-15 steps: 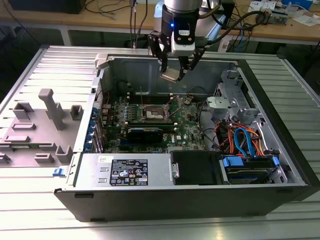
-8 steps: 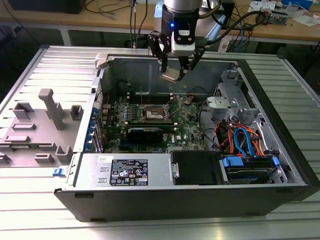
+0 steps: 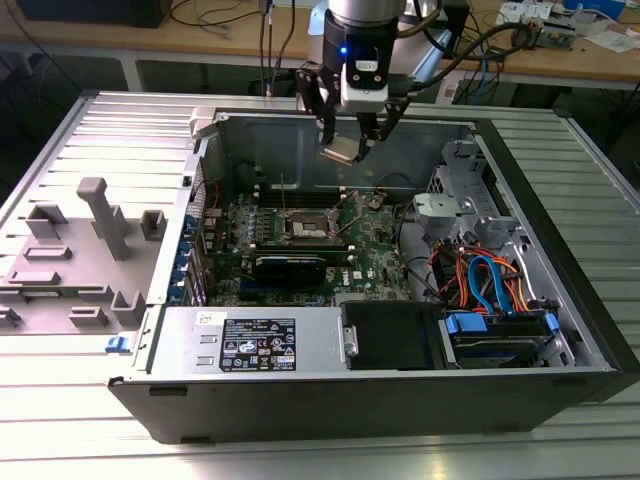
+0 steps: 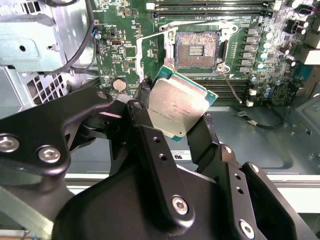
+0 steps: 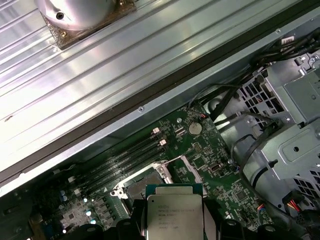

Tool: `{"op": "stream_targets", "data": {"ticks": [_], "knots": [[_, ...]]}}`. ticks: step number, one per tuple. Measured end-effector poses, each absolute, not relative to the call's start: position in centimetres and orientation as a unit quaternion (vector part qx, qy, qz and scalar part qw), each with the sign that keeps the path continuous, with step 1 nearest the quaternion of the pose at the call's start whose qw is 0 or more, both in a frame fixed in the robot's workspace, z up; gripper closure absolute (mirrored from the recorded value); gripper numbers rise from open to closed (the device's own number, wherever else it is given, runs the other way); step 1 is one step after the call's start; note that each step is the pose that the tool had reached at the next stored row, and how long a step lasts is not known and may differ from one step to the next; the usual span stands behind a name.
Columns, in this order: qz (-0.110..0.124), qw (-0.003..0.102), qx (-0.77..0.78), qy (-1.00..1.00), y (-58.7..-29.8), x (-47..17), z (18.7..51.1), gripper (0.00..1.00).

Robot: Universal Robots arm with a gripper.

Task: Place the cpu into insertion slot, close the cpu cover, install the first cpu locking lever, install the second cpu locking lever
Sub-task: 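Place the cpu into insertion slot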

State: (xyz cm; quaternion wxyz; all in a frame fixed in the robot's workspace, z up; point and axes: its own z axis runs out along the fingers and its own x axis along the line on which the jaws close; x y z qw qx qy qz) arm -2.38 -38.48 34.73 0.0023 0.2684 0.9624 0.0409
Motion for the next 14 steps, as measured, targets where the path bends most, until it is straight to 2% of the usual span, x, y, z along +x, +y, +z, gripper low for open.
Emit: {"op": "stream_targets", "data": {"ticks": [14], "knots": [[0.041,0.005,0.322,0.946,-38.48,-2.38,34.62,0.46]]}}
